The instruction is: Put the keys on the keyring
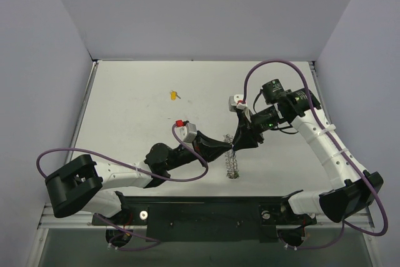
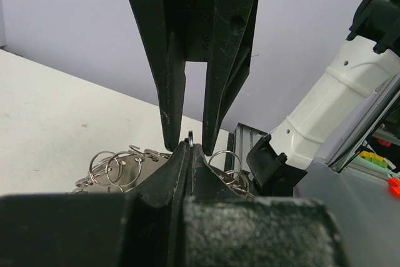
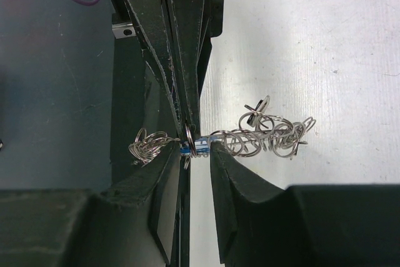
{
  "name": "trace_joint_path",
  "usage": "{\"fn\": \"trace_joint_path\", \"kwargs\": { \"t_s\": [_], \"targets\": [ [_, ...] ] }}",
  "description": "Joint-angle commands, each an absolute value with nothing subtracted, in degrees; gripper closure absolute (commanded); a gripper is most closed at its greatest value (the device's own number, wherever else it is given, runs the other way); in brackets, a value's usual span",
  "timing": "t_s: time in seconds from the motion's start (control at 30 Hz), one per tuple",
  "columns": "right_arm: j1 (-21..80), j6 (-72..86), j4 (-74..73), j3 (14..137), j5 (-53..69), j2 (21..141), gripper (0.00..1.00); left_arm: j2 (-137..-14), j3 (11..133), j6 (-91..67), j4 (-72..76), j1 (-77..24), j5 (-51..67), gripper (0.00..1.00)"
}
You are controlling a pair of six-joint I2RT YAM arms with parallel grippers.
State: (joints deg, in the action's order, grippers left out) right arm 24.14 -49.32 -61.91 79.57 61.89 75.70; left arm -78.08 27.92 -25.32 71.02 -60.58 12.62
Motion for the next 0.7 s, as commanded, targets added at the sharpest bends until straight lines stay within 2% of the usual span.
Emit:
{"fn": "trace_joint_path", "kwargs": {
  "t_s": [0.0, 0.43, 0.5, 0.57, 0.67],
  "targets": [
    [24.43, -49.04, -62.75, 79.19, 62.84, 75.24, 0.78, -76.64, 30.94, -26.19, 86.04, -60.29, 12.04, 1.0],
    [24.43, -47.64, -61.61, 78.66, 62.4, 75.06, 0.76, -76.55, 31.2, -26.28, 86.31, -60.29, 12.04, 1.0],
    [24.35, -47.55, -61.52, 78.75, 62.49, 75.06, 0.78, -76.64, 31.2, -26.37, 86.31, -60.29, 12.04, 1.0],
    [24.35, -47.46, -61.61, 78.84, 62.23, 75.06, 0.86, -76.55, 31.11, -26.28, 86.31, -60.29, 12.04, 1.0],
    [24.35, -47.46, -61.52, 78.49, 61.96, 74.88, 0.87, -76.55, 31.11, -26.37, 86.22, -60.29, 11.95, 1.0]
  ]
}}
